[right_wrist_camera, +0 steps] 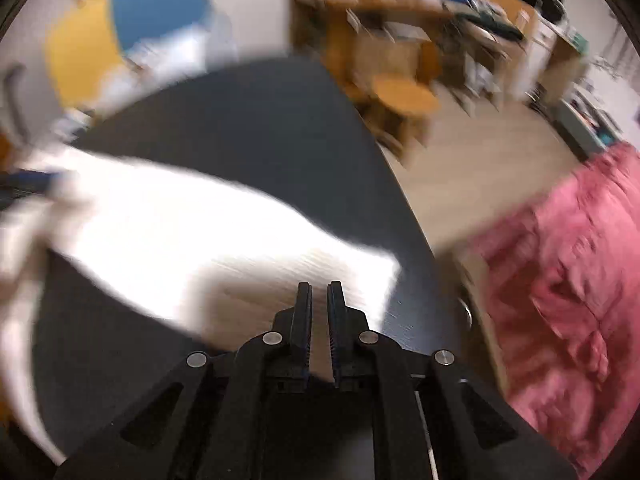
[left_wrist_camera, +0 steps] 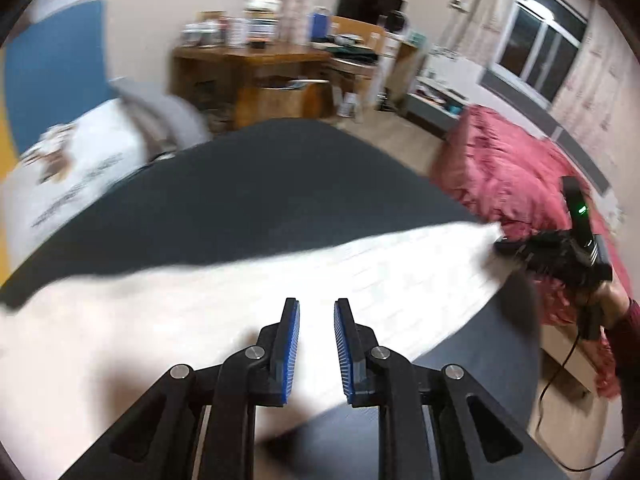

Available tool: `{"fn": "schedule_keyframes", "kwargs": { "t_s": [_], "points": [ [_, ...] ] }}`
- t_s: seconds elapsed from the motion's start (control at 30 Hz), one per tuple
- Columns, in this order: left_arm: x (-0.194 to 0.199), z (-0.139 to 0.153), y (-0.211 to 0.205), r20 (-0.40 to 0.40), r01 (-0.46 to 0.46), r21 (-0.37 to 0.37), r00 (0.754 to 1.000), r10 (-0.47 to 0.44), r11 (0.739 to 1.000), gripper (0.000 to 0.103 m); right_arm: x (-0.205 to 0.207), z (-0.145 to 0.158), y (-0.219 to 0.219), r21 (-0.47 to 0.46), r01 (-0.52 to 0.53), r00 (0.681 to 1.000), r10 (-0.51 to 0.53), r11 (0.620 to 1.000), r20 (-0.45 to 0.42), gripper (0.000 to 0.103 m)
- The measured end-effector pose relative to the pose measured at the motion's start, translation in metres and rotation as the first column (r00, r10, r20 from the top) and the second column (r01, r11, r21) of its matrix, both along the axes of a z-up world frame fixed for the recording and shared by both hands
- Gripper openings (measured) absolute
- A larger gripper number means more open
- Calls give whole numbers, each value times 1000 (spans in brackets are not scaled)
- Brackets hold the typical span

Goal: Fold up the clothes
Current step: 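Lift the held sleeve with the right gripper and lay it across the body, then open the right gripper to release the folded sleeve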

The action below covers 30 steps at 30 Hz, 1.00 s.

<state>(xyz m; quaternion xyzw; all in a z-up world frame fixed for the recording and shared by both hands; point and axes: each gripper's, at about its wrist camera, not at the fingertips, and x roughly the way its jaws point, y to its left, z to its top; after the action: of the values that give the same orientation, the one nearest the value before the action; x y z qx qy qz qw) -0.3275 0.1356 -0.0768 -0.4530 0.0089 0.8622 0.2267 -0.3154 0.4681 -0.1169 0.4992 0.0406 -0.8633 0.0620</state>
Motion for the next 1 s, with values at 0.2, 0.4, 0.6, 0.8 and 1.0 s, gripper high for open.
{"fn": "schedule_keyframes", "kwargs": {
  "t_s": [0.2, 0.4, 0.6, 0.8, 1.0],
  "points": [
    [19, -21, -75, 44, -65, -85, 997, 69, 994, 18, -1, 11, 0, -63, 101, 995, -100, 993, 9, 10],
    [28, -33, -79, 73, -22, -46, 997, 25, 999, 18, 26, 33, -123, -157, -216, 976, 209, 964, -58, 29],
    [37, -45, -41, 84, 131, -71, 989, -125, 989, 18, 3, 2, -210, -21, -271, 962, 271, 962, 6, 29],
    [52, -55, -39, 55, 173, -64, 984, -170, 983, 18, -15, -22, -205, 106, -232, 973, 229, 967, 32, 29],
    [17, -29, -77, 36, 83, 84, 996, -86, 993, 18, -24, -13, -211, 73, -212, 976, 207, 975, 66, 29]
  ]
}}
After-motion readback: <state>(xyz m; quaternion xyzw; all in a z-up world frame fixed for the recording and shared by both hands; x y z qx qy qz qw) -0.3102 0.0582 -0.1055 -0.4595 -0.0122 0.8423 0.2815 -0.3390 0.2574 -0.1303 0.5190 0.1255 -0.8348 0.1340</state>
